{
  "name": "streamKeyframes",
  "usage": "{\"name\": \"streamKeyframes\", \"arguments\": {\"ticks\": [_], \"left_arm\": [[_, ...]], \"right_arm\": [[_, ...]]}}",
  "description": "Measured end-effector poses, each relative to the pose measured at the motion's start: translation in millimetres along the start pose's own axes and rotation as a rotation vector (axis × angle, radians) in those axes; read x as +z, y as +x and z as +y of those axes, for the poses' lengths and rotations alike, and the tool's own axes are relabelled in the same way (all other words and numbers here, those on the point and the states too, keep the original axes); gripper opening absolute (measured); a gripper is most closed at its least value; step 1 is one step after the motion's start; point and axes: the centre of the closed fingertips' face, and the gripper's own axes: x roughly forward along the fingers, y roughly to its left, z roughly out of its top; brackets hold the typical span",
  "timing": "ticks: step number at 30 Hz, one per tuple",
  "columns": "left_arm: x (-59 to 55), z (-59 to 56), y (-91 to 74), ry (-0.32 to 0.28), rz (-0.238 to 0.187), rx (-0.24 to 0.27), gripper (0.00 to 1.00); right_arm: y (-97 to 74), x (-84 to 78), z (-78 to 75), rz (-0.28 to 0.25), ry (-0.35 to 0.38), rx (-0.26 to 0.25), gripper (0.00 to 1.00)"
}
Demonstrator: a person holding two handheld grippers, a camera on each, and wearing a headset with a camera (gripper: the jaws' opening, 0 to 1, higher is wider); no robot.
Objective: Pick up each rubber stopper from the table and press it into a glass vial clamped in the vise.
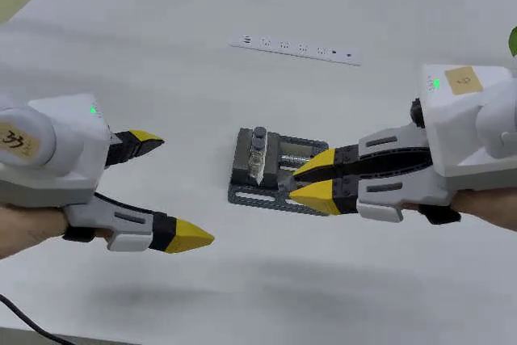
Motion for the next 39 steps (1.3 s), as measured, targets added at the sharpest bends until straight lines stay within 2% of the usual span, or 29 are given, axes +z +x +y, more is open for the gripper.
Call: {"name": "streamKeyframes", "arguments": {"ticks": [4,6,16,18,22,27,34,39], "left_arm": [[-6.0,-0.9,-2.5,-0.023,0.01,0.007,0.91],[-10.2,-1.6,-3.8,-0.025,0.019,0.02,0.91],[-20.9,-2.1,-6.9,-0.022,0.03,0.038,0.91],[-20.4,-3.5,-7.0,-0.012,0.031,0.038,0.9],[-18.4,-6.0,-6.5,0.015,0.041,0.036,0.9],[-16.1,-5.2,-6.6,0.021,0.034,0.044,0.89],[-19.5,-8.0,-6.5,0.02,0.04,0.044,0.88],[-22.8,-10.3,-5.6,0.021,0.044,0.043,0.88]], "right_arm": [[2.6,-6.5,-6.0,0.054,-0.029,0.029,0.05],[4.2,-10.1,-10.6,0.099,-0.061,0.047,0.05],[14.2,-19.0,-47.8,0.263,-0.193,0.122,0.05],[16.4,-22.7,-53.8,0.307,-0.229,0.141,0.05],[24.6,-22.3,-64.1,0.367,-0.295,0.159,0.05],[32.5,-26.4,-74.3,0.438,-0.358,0.192,0.05],[44.9,-32.5,-80.6,0.506,-0.434,0.238,0.05],[52.0,-35.1,-85.4,0.549,-0.522,0.267,0.05]]}}
